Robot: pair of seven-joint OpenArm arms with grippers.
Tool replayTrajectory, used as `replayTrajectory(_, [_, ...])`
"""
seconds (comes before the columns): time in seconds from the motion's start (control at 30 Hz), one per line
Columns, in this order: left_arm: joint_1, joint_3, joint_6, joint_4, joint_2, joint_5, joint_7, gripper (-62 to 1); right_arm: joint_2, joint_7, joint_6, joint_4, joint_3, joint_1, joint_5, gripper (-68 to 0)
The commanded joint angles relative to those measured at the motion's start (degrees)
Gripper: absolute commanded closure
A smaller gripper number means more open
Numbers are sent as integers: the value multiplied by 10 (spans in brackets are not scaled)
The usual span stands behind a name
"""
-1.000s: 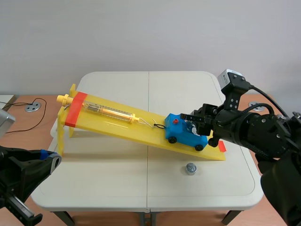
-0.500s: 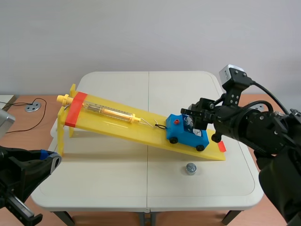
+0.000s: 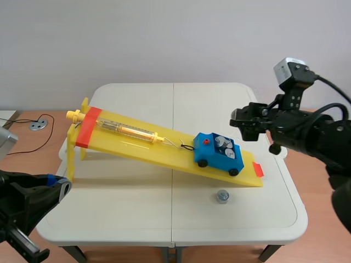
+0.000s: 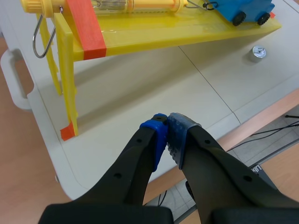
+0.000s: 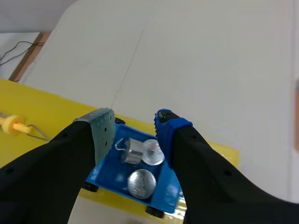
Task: Place the four metal weights on the blue cart on the ramp.
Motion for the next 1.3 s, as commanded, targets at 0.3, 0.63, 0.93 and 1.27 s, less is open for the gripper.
replayTrajectory(0.3, [-16, -9, -14, 38, 3, -43, -46, -38, 158, 56, 31, 229, 16, -110, 40, -220])
replayTrajectory(0.63, [-16, -9, -14, 38, 3, -43, -46, -38, 179, 35, 30, 292, 32, -247, 33, -220])
replayTrajectory(0.93, [-16, -9, -14, 38, 3, -43, -46, -38, 176, 74, 26, 264, 29, -269, -18, -220])
replayTrajectory(1.27, [-16, -9, -14, 38, 3, -43, -46, -38, 140, 114, 26, 171, -17, -210, -80, -220])
